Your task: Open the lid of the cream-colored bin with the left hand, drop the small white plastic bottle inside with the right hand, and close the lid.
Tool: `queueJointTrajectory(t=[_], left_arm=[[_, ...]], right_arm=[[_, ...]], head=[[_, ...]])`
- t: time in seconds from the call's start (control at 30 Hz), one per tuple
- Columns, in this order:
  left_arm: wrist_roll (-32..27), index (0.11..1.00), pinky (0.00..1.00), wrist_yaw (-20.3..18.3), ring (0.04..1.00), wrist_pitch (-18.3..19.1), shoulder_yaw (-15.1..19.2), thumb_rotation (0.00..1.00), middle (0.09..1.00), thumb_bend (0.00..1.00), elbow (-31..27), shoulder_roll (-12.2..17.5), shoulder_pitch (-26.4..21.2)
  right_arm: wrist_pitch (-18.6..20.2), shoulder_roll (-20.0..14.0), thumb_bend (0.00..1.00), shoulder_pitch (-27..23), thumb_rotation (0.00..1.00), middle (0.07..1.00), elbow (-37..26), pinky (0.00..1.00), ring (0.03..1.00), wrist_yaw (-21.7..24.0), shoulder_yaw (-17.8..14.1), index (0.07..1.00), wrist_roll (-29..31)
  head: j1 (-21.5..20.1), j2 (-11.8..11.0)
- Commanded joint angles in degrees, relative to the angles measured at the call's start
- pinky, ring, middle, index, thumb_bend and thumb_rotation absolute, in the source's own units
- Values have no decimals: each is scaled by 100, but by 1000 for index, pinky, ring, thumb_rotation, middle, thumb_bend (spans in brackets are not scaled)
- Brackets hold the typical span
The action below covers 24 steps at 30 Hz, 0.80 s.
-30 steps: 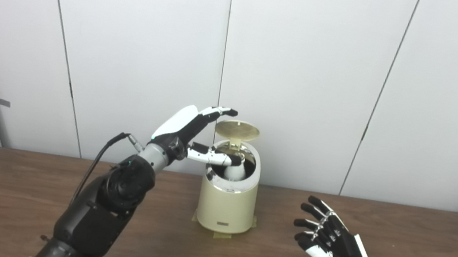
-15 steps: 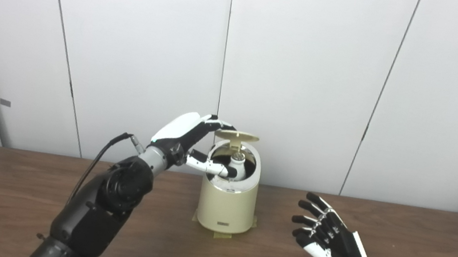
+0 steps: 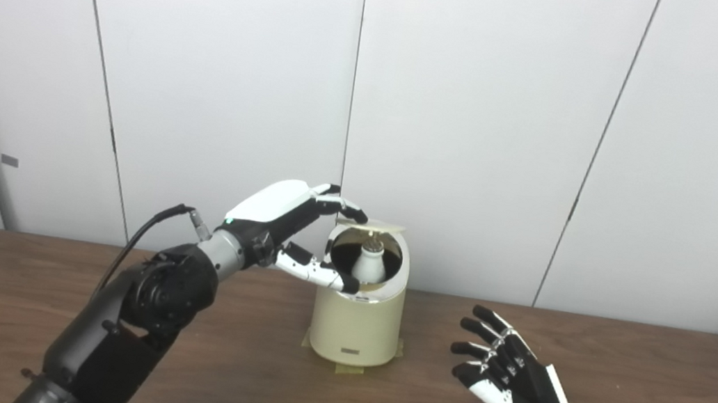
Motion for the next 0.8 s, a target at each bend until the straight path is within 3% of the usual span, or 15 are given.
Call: queueJointTrajectory(t=[0.0, 0.27, 0.4, 0.5, 0.77], left_arm=[[35, 829, 1000, -1, 1000, -96, 47, 442, 854, 918, -263, 112, -258], [-178, 831, 1000, -180, 1000, -37, 129, 444, 861, 920, -360, 63, -77], [-179, 835, 1000, -188, 1000, -81, 100, 502, 861, 960, -356, 48, -4], [-134, 835, 1000, -211, 1000, -78, 70, 470, 861, 945, -382, 23, 34], [371, 831, 1000, -68, 1000, -529, -189, 414, 842, 909, -332, 76, 95]], right_arm=[[-94, 3, 914, -218, 325, 764, -237, 486, 645, -7, -6, 788, 43], [-47, 38, 908, -221, 324, 761, -295, 466, 616, -82, 28, 805, -47], [80, 77, 904, -186, 303, 759, -409, 464, 606, -128, 40, 807, -47], [187, 100, 894, -157, 299, 758, -515, 474, 616, -169, 58, 812, -67], [348, 143, 893, -134, 287, 757, -651, 487, 626, -202, 56, 810, -51]], head=[[-13, 2], [-64, 31], [-85, 51], [-96, 68], [-120, 109]])
